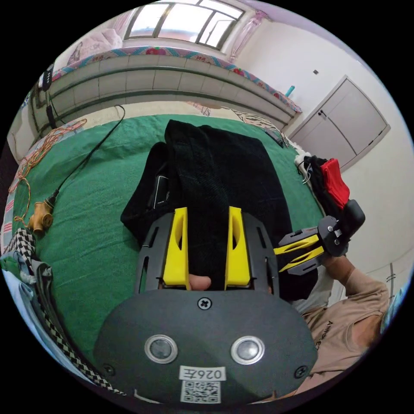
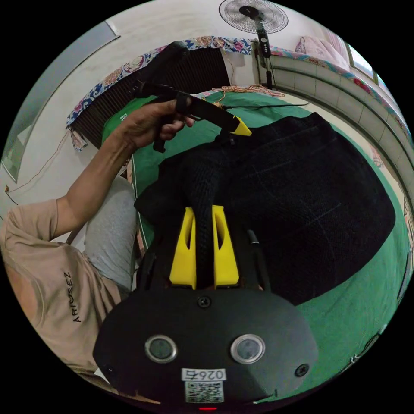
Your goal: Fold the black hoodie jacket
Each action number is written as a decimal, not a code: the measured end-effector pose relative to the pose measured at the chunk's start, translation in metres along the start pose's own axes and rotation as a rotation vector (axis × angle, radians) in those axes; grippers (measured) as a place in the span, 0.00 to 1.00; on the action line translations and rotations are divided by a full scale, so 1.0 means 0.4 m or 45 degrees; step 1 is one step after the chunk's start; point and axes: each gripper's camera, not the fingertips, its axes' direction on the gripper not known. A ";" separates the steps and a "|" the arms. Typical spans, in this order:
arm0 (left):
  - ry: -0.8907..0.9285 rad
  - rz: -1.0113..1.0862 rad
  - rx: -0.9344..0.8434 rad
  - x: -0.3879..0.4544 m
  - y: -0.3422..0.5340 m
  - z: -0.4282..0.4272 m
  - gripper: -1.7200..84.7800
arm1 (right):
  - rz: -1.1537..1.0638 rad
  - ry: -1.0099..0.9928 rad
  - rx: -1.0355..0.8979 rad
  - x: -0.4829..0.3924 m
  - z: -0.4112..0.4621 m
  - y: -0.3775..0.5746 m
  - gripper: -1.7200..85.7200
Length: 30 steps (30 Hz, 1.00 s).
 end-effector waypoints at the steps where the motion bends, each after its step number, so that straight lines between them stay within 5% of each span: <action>1: -0.006 -0.004 -0.013 0.000 -0.010 0.003 0.19 | -0.005 0.007 0.004 0.004 -0.010 0.011 0.03; 7: -0.307 0.028 -0.227 0.054 -0.133 0.083 0.19 | 0.052 -0.034 0.085 0.050 -0.081 0.081 0.03; 13: -0.412 0.280 -0.341 0.171 -0.228 0.094 0.03 | 0.091 -0.064 0.124 0.114 -0.176 0.153 0.02; 16: -0.208 0.259 -0.286 0.156 -0.262 0.064 0.03 | 0.122 -0.100 0.144 0.160 -0.231 0.195 0.02; 24: 0.834 0.042 0.101 -0.012 -0.285 -0.009 0.02 | 0.285 -0.351 0.297 0.319 -0.337 0.348 0.02; 30: 1.086 -0.042 0.183 -0.064 -0.278 0.033 0.02 | 0.401 -0.552 0.352 0.440 -0.404 0.435 0.08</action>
